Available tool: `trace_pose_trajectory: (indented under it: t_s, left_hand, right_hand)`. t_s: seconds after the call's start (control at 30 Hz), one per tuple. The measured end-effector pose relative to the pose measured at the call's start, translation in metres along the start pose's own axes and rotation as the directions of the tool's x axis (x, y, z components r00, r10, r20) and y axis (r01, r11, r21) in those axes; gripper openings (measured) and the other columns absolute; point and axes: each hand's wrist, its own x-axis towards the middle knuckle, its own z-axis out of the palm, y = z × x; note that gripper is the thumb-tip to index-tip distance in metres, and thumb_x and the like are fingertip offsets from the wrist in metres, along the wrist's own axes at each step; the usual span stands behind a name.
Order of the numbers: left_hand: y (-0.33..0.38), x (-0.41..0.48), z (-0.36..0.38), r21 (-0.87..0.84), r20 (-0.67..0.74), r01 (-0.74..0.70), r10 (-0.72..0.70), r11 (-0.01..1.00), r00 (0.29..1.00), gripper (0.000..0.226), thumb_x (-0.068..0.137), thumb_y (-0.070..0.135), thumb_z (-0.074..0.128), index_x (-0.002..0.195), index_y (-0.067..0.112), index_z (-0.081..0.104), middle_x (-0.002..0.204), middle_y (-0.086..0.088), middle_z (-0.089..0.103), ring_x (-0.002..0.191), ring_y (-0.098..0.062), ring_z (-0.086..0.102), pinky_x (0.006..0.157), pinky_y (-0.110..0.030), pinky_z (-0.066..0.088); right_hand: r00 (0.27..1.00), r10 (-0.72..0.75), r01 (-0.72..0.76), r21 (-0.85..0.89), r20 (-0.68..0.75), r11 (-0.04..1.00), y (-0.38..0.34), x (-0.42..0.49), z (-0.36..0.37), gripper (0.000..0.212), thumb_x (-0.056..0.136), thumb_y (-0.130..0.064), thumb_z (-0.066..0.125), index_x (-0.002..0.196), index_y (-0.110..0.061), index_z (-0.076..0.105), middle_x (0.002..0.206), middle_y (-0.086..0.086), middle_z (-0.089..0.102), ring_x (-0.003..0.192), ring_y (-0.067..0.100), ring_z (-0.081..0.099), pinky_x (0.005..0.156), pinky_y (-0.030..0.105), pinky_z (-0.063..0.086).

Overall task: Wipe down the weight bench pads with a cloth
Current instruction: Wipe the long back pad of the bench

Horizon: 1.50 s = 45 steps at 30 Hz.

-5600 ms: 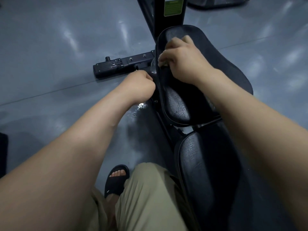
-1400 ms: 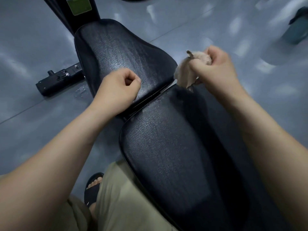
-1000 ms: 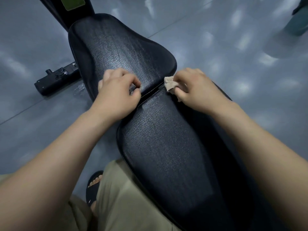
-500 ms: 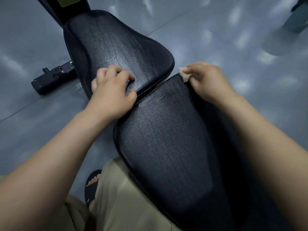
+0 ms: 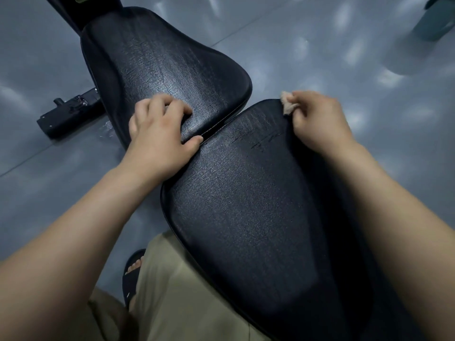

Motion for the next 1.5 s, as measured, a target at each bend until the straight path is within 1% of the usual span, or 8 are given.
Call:
trace_pose_trajectory:
  t_s: [0.3, 0.43, 0.53, 0.73, 0.83, 1.07, 1.37, 1.5]
  left_hand:
    - [-0.001, 0.001, 0.001, 0.002, -0.022, 0.004, -0.003, 1.000, 1.000, 0.049, 0.081, 0.048, 0.075, 0.122, 0.029, 0.056, 0.134, 0.003, 0.041, 0.135, -0.025, 0.027, 0.114, -0.045, 0.022]
    - [-0.001, -0.001, 0.001, -0.010, -0.020, 0.001, -0.001, 1.000, 1.000, 0.049, 0.081, 0.048, 0.075, 0.123, 0.029, 0.056, 0.134, 0.004, 0.042, 0.136, -0.026, 0.026, 0.114, -0.045, 0.021]
    - [-0.001, -0.001, -0.002, -0.009, -0.011, 0.001, -0.001, 1.000, 1.000, 0.050, 0.082, 0.047, 0.075, 0.124, 0.029, 0.056, 0.135, 0.004, 0.042, 0.136, -0.026, 0.026, 0.114, -0.046, 0.020]
    - [-0.002, -0.003, -0.003, 0.016, -0.001, -0.012, 0.012, 1.000, 1.000, 0.049, 0.083, 0.045, 0.075, 0.125, 0.030, 0.055, 0.138, 0.003, 0.041, 0.136, -0.027, 0.027, 0.114, -0.048, 0.021]
    - [-0.002, -0.002, -0.003, 0.023, 0.000, -0.010, 0.010, 1.000, 1.000, 0.049, 0.083, 0.045, 0.074, 0.125, 0.030, 0.054, 0.138, 0.003, 0.041, 0.136, -0.027, 0.026, 0.114, -0.048, 0.021]
    - [-0.002, -0.004, -0.003, 0.026, 0.007, -0.018, 0.018, 1.000, 1.000, 0.049, 0.084, 0.045, 0.073, 0.127, 0.030, 0.054, 0.138, 0.002, 0.042, 0.136, -0.029, 0.028, 0.114, -0.050, 0.024]
    - [-0.006, -0.003, -0.007, 0.023, 0.034, -0.058, 0.057, 0.998, 0.998, 0.050, 0.086, 0.037, 0.073, 0.132, 0.028, 0.056, 0.143, 0.001, 0.043, 0.138, -0.029, 0.028, 0.114, -0.051, 0.024]
    - [-0.011, -0.005, -0.012, 0.014, 0.059, -0.068, 0.067, 0.998, 0.996, 0.053, 0.088, 0.037, 0.073, 0.138, 0.033, 0.056, 0.148, 0.004, 0.042, 0.140, -0.026, 0.026, 0.115, -0.051, 0.022]
  right_hand:
    - [0.942, -0.322, 0.320, 0.034, 0.096, 0.947, -0.035, -0.027, 0.015, 0.035, 0.081, -0.006, 0.050, 0.108, -0.004, 0.071, 0.127, 0.010, 0.069, 0.116, 0.033, 0.063, 0.101, 0.037, 0.048]
    - [0.986, -0.168, 0.168, 0.029, -0.013, 0.985, -0.007, -0.016, 0.006, 0.027, 0.082, 0.002, 0.051, 0.100, -0.001, 0.070, 0.120, 0.015, 0.071, 0.111, 0.024, 0.059, 0.098, 0.018, 0.039]
    - [0.997, 0.054, -0.056, -0.045, -0.059, 0.997, 0.003, -0.013, 0.009, 0.026, 0.089, -0.009, 0.047, 0.106, -0.007, 0.066, 0.115, 0.014, 0.070, 0.109, 0.033, 0.060, 0.093, 0.036, 0.046]
    - [0.970, -0.242, 0.239, 0.092, 0.020, 0.967, -0.054, -0.049, 0.016, 0.030, 0.082, -0.005, 0.059, 0.109, -0.003, 0.070, 0.123, 0.014, 0.069, 0.116, 0.023, 0.059, 0.104, 0.020, 0.037]
    - [0.959, -0.270, 0.260, 0.103, 0.087, 0.960, -0.046, -0.047, 0.012, 0.037, 0.083, -0.013, 0.059, 0.117, -0.007, 0.072, 0.136, 0.011, 0.064, 0.127, 0.025, 0.059, 0.112, 0.032, 0.042]
    - [0.998, 0.022, -0.023, -0.009, -0.052, 1.000, -0.010, -0.015, 0.010, 0.030, 0.084, -0.010, 0.045, 0.105, -0.008, 0.066, 0.114, 0.011, 0.071, 0.109, 0.032, 0.062, 0.094, 0.033, 0.046]
    - [0.812, -0.559, 0.517, 0.240, 0.165, 0.822, -0.088, -0.067, 0.029, 0.035, 0.079, 0.000, 0.056, 0.111, -0.002, 0.070, 0.129, 0.013, 0.066, 0.123, 0.028, 0.060, 0.110, 0.035, 0.043]
    - [0.855, -0.494, 0.474, 0.148, 0.156, 0.868, -0.071, -0.045, 0.021, 0.037, 0.077, 0.004, 0.055, 0.110, -0.003, 0.069, 0.128, 0.010, 0.068, 0.117, 0.029, 0.062, 0.103, 0.033, 0.045]
